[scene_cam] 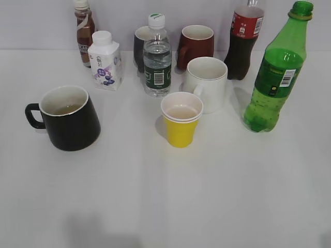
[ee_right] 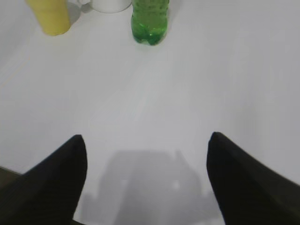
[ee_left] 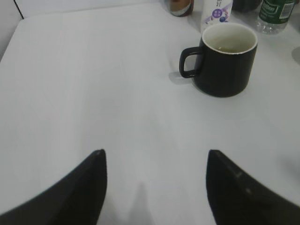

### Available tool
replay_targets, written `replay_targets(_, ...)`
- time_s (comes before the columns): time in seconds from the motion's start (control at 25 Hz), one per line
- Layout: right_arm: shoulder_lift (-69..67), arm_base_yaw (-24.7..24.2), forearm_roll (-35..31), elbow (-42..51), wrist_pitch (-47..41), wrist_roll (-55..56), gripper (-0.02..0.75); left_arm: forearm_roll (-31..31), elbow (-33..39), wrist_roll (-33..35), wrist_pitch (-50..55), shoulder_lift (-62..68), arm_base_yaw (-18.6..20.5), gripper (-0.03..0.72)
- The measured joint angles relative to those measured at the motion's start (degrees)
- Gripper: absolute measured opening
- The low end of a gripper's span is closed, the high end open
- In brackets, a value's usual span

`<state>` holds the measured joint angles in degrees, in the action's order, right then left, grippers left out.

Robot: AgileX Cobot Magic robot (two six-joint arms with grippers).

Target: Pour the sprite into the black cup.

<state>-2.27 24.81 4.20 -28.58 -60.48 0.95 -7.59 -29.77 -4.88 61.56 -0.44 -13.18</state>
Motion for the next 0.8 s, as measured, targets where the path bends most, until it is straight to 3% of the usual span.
replay_targets(0.48, 0.0, -0.41, -0.06, 0.0, 0.75, -0.13, 0.596, 0.0, 0.05, 0.19, -0.42, 0.0, 0.0, 0.491)
replay_targets(0.56, 0.0, -2.81, -0.22, 0.0, 0.82, -0.13, 0.596, 0.0, 0.05, 0.19, -0.42, 0.0, 1.19, 0.482)
replay_targets(0.8, 2.33, -17.94, -0.23, 0.05, 0.95, -0.18, 0.595, -0.24, 0.05, 0.19, -0.42, 0.0, 9.08, 0.452)
